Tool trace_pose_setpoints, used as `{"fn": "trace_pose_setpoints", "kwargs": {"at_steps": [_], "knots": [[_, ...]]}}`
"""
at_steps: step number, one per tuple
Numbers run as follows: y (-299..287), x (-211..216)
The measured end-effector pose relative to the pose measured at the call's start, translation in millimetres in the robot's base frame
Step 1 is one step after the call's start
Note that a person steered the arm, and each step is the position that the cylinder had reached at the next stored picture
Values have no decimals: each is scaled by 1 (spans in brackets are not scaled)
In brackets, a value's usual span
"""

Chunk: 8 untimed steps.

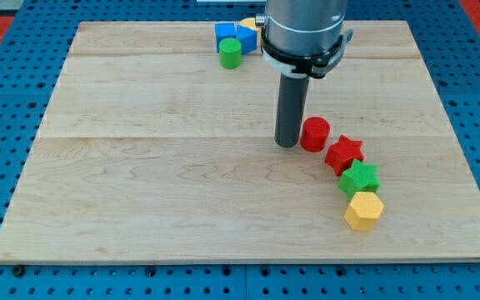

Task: Move the red star to the bottom right of the red circle

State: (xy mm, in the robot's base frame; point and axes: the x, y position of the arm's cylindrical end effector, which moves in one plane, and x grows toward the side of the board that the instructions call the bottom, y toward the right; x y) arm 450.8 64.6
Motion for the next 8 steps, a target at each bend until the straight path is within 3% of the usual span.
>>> {"fn": "trace_pose_setpoints", "kwargs": {"at_steps": [1, 2, 4, 7, 8], "knots": [[45, -8], [53, -8], [20, 52], [72, 30], [40, 43]]}}
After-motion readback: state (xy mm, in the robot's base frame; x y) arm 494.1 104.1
